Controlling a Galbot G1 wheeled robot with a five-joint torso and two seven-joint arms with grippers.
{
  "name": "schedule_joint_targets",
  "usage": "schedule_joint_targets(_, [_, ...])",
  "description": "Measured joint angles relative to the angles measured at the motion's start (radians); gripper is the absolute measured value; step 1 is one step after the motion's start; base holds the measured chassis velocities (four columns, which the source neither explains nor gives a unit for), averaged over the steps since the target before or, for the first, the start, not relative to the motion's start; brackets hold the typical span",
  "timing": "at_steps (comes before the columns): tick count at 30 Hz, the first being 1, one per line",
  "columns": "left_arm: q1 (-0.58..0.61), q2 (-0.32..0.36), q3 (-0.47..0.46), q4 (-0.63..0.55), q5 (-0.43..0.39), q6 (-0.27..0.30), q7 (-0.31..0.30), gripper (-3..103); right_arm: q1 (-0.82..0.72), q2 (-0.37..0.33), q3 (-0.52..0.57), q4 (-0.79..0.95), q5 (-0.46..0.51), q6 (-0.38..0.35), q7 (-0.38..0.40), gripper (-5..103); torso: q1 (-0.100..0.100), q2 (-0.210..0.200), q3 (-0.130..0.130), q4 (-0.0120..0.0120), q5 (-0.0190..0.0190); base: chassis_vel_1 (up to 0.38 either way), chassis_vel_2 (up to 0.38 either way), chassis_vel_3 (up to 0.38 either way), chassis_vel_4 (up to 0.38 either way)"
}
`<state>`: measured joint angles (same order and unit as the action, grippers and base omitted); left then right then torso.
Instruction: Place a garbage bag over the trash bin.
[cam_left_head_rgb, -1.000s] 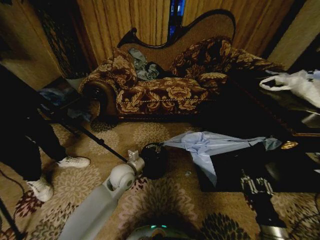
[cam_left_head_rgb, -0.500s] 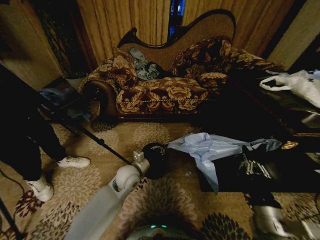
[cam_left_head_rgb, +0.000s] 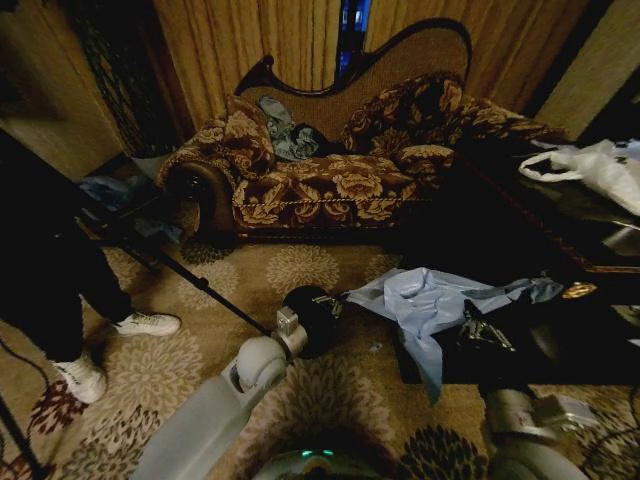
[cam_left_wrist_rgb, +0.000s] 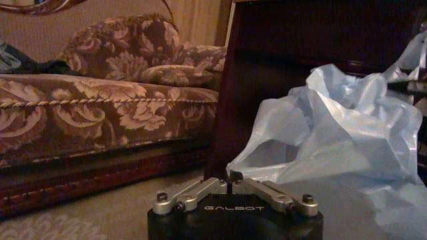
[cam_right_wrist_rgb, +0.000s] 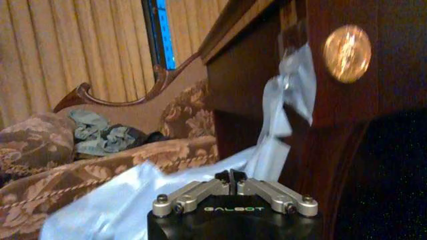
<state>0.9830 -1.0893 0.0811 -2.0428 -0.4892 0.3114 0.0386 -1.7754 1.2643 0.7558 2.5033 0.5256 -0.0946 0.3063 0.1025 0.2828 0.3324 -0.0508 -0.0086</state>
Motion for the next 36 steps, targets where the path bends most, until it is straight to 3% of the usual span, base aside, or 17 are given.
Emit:
schedule_joint_targets(3, [0.002,-0.001,0.004,0.005,0.008,-0.001,0.003,0,0.004,-0.021,0.013,-0.001,0.011,0.016,0.007,0,0.000,0.000,0.000,0.0000,0.0000,0.000,0.000,0.000,0.000])
schedule_joint_targets(5, [-0.003,-0.001,0.010,0.027,0.022,-0.001,0.010,0,0.006,-0.030,-0.020,-0.002,0.006,0.035,-0.029,0,0.000,0.000,0.000,0.0000,0.0000,0.000,0.000,0.000,0.000])
schedule_joint_targets(18, [-0.012,-0.033,0.045,0.058,0.064,-0.002,0.017,0,0.046,-0.153,-0.034,-0.003,0.156,-0.029,-0.056,0,0.000,0.000,0.000,-0.0001,0.0001,0.000,0.000,0.000,0.000])
schedule_joint_targets(20, [-0.011,-0.037,0.048,0.064,0.073,-0.004,0.020,0,0.071,-0.248,-0.023,-0.003,0.231,-0.079,-0.025,0,0.000,0.000,0.000,-0.0001,0.0003,0.000,0.000,0.000,0.000])
schedule_joint_targets(21, [-0.011,-0.037,0.048,0.064,0.073,-0.004,0.020,0,0.071,-0.248,-0.023,-0.003,0.231,-0.079,-0.025,0,0.000,0.000,0.000,-0.0001,0.0003,0.000,0.000,0.000,0.000])
schedule_joint_targets(24, [-0.010,-0.037,0.046,0.065,0.075,-0.006,0.022,0,0.064,-0.345,-0.021,-0.003,0.283,-0.112,0.015,0,0.000,0.000,0.000,0.0001,0.0000,0.000,0.000,0.000,0.000])
schedule_joint_targets(28, [-0.014,-0.037,0.044,0.065,0.075,-0.006,0.023,0,0.047,-0.420,-0.034,-0.003,0.336,-0.150,0.074,0,0.000,0.000,0.000,0.0001,0.0001,0.000,0.000,0.000,0.000])
schedule_joint_targets(36, [-0.012,-0.038,0.034,0.042,0.071,-0.009,0.023,0,0.005,-0.498,-0.037,-0.003,0.348,-0.180,0.108,0,0.000,0.000,0.000,-0.0001,0.0001,0.000,0.000,0.000,0.000])
